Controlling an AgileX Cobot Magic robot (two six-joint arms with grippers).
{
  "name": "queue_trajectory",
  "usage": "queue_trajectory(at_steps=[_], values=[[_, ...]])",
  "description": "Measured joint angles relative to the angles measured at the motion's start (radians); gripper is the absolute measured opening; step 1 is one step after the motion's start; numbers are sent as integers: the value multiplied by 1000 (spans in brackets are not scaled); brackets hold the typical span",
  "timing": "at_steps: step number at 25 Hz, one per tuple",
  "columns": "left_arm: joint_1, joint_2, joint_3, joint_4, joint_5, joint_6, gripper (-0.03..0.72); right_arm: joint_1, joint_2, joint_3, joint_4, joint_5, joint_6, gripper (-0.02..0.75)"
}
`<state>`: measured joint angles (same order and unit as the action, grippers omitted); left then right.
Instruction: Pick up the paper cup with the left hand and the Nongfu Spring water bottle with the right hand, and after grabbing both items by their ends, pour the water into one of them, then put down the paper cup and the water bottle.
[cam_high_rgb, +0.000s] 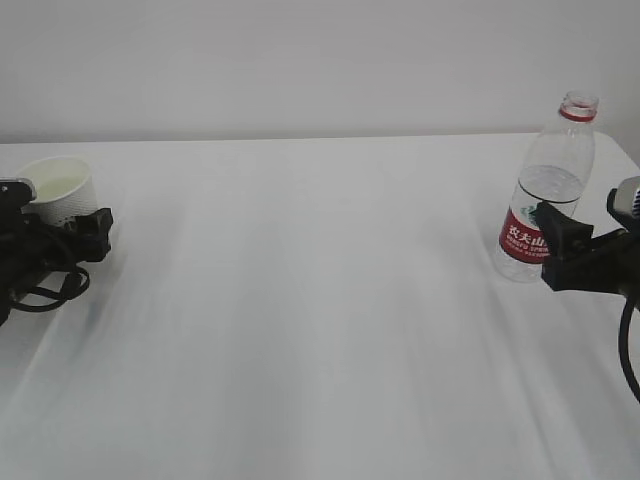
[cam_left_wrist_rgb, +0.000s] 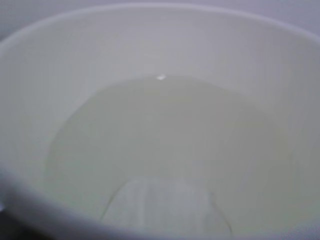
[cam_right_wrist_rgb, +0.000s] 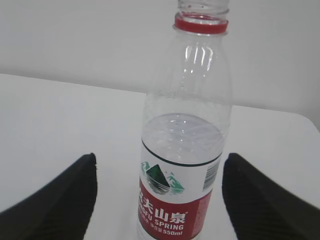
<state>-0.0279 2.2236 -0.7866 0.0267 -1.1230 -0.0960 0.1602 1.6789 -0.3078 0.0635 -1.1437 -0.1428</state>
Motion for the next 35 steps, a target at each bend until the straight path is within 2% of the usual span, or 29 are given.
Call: queue_trajectory(at_steps=[15,35], values=[[0,-29,86,0,-14,0,673,0,0,0,0,0,0,593],[0,-200,316,-6,-21,0,666,0,-2,0,0,0,0,592]])
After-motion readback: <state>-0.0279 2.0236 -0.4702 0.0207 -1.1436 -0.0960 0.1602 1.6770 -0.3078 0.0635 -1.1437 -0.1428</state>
